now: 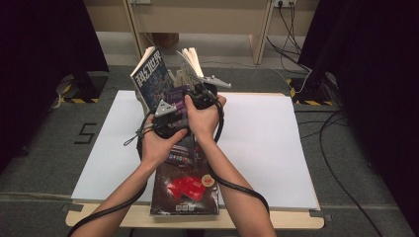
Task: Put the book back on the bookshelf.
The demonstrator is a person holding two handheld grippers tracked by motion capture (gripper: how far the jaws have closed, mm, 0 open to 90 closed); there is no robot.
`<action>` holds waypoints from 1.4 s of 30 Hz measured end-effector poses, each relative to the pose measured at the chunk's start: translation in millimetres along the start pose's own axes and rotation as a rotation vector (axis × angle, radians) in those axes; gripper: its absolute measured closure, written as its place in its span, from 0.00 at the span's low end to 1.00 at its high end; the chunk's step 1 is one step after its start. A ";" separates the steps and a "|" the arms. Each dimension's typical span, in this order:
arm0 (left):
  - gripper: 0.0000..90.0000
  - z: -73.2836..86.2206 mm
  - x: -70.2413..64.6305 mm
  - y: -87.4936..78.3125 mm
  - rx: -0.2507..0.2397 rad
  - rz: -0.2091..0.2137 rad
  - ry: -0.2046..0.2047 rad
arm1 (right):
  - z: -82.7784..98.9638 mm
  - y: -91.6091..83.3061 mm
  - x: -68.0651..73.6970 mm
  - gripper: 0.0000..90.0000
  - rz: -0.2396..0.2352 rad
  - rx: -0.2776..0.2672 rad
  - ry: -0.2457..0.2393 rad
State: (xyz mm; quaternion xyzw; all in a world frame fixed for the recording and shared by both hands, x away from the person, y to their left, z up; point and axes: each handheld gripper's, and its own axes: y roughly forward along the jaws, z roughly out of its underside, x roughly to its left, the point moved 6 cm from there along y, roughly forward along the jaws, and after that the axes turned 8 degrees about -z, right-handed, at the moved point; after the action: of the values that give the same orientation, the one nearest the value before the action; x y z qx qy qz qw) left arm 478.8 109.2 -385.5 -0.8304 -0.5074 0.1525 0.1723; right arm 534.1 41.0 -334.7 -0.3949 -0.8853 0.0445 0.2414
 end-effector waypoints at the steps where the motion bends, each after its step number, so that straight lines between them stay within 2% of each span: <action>1: 0.37 -0.1 -0.2 0.9 0.002 -0.005 0.000 | -0.1 0.1 0.2 0.94 0.000 0.000 0.001; 4: 0.36 -0.7 -1.6 3.4 0.006 -0.017 -0.001 | -0.2 0.4 1.1 0.94 -0.001 0.001 0.000; 8: 0.36 -0.5 -1.7 5.8 0.012 -0.043 0.021 | -1.2 0.2 2.2 0.94 0.002 -0.005 -0.003; 15: 0.38 -1.1 -0.6 4.5 0.017 -0.058 0.034 | -2.0 -0.8 5.4 0.93 -0.002 -0.011 -0.005; 25: 0.55 -1.3 7.4 -1.1 0.006 -0.103 0.071 | -9.4 -5.3 17.1 0.94 -0.013 -0.035 -0.031; 31: 0.63 1.7 14.2 -0.7 0.011 -0.144 0.073 | -9.1 -6.9 19.4 0.94 -0.016 -0.037 -0.031; 33: 0.64 2.7 16.6 0.9 0.010 -0.145 0.054 | -8.8 -6.4 19.6 0.94 -0.017 -0.040 -0.030; 42: 0.56 0.7 19.7 6.5 -0.019 -0.199 0.059 | -7.3 -3.0 25.1 0.93 -0.013 -0.041 -0.034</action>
State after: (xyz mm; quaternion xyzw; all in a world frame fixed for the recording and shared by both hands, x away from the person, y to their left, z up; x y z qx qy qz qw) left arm 492.3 124.1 -390.5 -0.7816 -0.5836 0.1051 0.1934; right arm 521.1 56.2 -317.6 -0.3934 -0.8924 0.0313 0.2186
